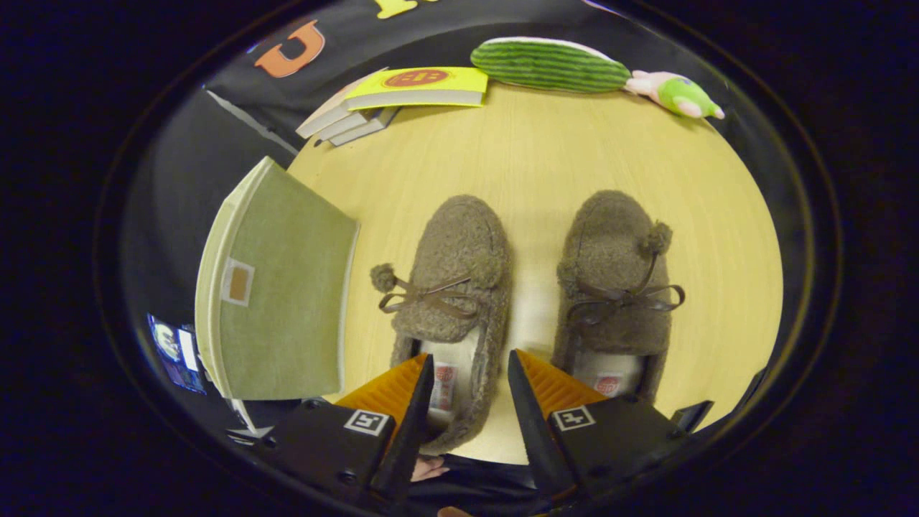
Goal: Open the storage box then place both shoes into the box .Put the left shoe in first, then the right shoe, with the right side of both shoes facing outward in a uniform manner.
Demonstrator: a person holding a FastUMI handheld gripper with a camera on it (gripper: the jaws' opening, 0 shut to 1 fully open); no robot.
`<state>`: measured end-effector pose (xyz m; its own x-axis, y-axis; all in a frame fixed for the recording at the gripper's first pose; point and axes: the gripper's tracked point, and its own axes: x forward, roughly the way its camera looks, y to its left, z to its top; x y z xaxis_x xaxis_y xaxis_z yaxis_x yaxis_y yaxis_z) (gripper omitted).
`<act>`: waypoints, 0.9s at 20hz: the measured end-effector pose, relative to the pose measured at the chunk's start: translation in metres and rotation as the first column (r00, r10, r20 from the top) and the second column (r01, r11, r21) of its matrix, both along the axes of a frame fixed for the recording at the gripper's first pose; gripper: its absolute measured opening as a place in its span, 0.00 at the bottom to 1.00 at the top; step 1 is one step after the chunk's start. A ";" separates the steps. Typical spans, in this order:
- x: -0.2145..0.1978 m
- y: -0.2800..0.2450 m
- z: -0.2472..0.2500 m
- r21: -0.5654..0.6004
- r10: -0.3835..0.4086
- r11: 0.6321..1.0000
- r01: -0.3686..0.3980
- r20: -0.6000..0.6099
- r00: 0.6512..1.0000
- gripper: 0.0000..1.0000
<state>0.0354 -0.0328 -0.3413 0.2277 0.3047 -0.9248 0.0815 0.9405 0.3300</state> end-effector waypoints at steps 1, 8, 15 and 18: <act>0.001 0.001 -0.005 0.023 -0.016 1.000 0.017 -0.017 1.000 0.65; 0.003 -0.009 -0.012 0.084 -0.173 0.980 0.179 -0.071 0.982 0.12; -0.022 0.021 0.026 0.269 -0.239 0.929 0.255 -0.092 0.967 0.06; -0.031 0.025 0.065 0.298 -0.246 0.922 0.247 -0.040 0.968 0.06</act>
